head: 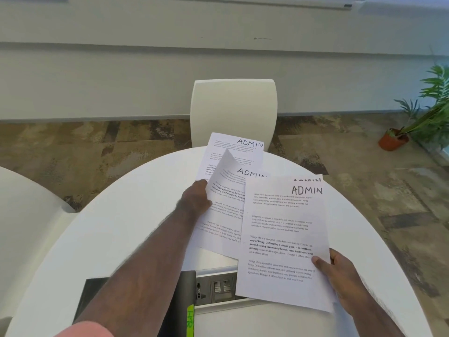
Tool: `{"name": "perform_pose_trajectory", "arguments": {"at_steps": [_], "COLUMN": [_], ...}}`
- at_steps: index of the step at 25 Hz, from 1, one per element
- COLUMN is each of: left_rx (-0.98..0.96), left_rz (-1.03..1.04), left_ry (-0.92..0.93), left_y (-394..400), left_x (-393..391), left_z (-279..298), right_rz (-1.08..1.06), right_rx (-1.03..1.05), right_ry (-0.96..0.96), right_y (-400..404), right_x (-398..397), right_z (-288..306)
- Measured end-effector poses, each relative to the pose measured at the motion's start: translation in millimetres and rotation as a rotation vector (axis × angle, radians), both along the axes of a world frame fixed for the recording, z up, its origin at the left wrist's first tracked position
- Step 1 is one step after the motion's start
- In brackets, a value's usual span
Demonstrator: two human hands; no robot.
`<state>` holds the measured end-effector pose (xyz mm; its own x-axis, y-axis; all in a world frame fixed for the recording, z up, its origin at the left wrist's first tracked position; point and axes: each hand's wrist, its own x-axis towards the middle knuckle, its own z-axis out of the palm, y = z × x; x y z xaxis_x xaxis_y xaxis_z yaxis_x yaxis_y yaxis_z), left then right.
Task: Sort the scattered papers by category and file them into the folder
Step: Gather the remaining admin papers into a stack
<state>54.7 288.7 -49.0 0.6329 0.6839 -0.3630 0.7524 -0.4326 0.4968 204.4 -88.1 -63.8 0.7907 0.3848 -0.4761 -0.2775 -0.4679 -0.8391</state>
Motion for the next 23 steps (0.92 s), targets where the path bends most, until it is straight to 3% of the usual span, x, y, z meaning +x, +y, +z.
{"name": "perform_pose_trajectory", "arguments": {"at_steps": [7,15,23], "left_rx": [0.339,0.23,0.103], "left_rz": [-0.013,-0.102,0.07], "left_ry": [0.164,0.325,0.217], "left_y": [-11.9,6.0,4.1], "left_x": [-1.8,14.0,8.9], "left_z": [-1.6,7.2,7.3], "right_rz": [-0.003,-0.024,-0.054], "right_rx": [0.008,0.049,0.09], "right_ry": [-0.006,-0.007,0.039], "right_y": [-0.7,-15.9,-18.3], "right_x": [-5.2,-7.3,-12.4], "right_z": [1.1,7.0,7.0]}}
